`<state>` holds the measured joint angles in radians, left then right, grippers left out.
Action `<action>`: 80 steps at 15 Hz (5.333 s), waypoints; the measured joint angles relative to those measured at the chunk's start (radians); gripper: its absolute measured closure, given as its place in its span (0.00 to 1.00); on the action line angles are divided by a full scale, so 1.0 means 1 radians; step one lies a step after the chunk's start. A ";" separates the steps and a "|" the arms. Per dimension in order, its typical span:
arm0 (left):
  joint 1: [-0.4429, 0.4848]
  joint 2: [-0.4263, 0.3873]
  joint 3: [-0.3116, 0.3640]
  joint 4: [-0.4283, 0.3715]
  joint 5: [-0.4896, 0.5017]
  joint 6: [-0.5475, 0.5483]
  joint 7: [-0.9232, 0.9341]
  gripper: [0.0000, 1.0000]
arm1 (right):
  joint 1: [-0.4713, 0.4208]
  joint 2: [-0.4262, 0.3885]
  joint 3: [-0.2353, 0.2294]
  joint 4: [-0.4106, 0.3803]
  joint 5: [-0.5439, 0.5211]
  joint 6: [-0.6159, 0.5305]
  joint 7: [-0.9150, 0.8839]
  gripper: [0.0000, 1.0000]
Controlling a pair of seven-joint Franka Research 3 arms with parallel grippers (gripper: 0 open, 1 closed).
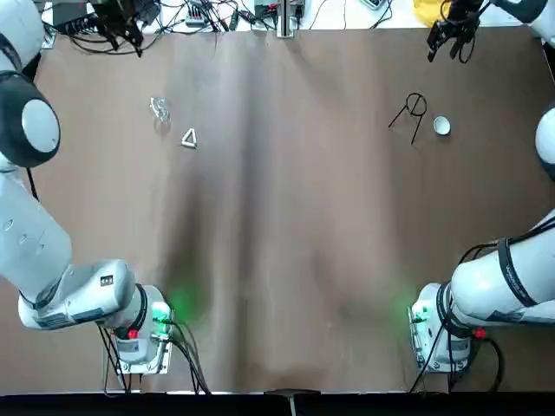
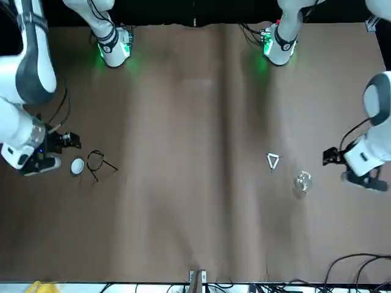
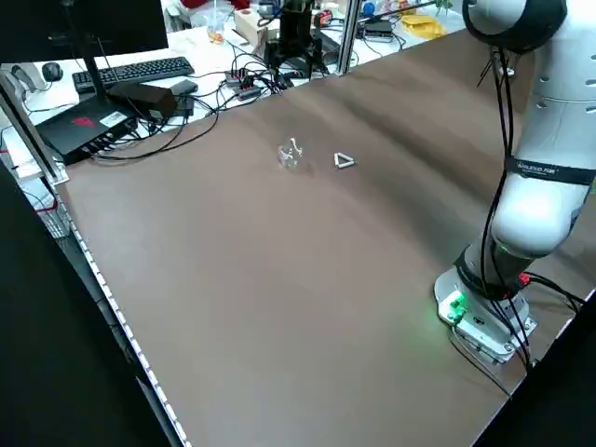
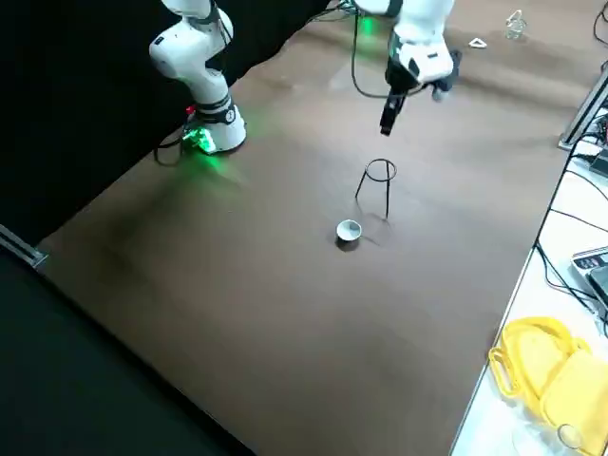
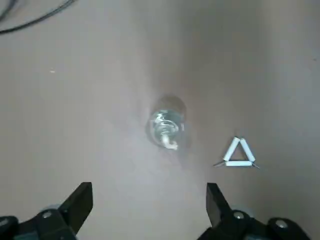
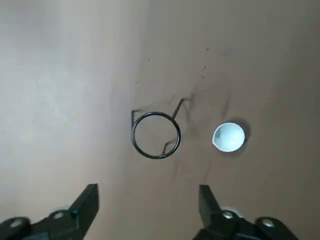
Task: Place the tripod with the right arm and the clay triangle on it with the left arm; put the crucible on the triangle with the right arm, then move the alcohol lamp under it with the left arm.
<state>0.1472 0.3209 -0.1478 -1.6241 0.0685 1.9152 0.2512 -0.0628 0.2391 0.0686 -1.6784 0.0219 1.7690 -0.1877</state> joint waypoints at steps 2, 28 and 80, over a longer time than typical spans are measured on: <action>-0.018 0.028 -0.032 -0.017 0.000 -0.001 -0.006 0.00 | -0.004 0.043 -0.001 0.000 -0.008 0.026 0.000 0.16; -0.143 0.263 -0.055 -0.285 0.161 0.379 0.030 0.14 | -0.030 0.242 0.015 -0.026 -0.060 0.156 -0.110 0.30; -0.132 0.244 -0.058 -0.303 0.162 0.351 0.058 0.82 | 0.670 0.332 0.034 0.194 0.176 0.253 1.000 0.92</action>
<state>0.0151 0.5652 -0.2056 -1.9268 0.2307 2.2661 0.3095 0.6073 0.5710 0.1024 -1.4847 0.1983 2.0222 0.8128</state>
